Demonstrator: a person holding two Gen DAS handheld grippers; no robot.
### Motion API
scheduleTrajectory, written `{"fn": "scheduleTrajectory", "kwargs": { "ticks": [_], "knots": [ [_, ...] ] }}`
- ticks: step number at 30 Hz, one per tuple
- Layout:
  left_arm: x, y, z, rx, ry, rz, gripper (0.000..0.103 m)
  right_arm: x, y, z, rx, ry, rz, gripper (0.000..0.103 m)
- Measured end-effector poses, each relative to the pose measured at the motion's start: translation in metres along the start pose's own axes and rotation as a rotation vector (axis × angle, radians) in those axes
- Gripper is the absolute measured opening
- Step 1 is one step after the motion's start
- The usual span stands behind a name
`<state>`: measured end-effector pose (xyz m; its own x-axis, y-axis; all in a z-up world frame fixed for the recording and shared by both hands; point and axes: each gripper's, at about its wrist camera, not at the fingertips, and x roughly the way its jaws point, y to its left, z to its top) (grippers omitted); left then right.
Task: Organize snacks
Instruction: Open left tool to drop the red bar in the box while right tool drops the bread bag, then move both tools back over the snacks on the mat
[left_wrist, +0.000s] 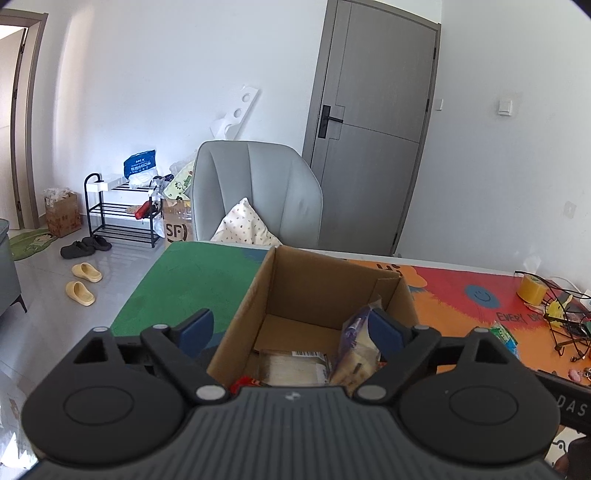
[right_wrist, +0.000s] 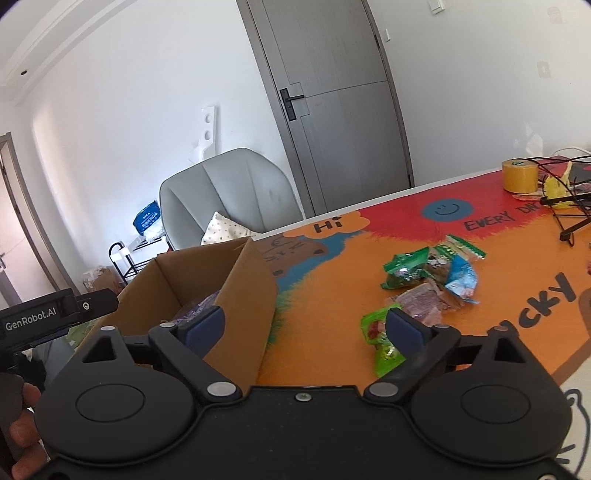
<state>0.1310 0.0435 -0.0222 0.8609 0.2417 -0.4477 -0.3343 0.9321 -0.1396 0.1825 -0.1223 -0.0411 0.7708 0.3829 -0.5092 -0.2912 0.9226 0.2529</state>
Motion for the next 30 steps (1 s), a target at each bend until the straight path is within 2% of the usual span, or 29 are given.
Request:
{"fn": "scheduleTrajectory", "kwargs": {
  "ticks": [5,11,15,30],
  "knots": [
    [-0.01,-0.011,-0.006,-0.031,-0.021,-0.018,0.094,-0.015,-0.013,0.002,-0.005,-0.003,-0.011,0.103],
    [-0.02,-0.031,-0.012,-0.018,-0.012,-0.046,0.095,-0.036,-0.035,0.002,0.013,-0.04,-0.044,0.103],
    [-0.021,-0.044,-0.017,0.013,0.033,-0.075,0.095,-0.047,-0.048,0.004,0.012,-0.044,-0.069,0.103],
    [-0.025,-0.095,-0.033,0.12,0.034,-0.193,0.095,-0.055,-0.093,-0.003,0.027,0.002,-0.074,0.103]
  ]
}}
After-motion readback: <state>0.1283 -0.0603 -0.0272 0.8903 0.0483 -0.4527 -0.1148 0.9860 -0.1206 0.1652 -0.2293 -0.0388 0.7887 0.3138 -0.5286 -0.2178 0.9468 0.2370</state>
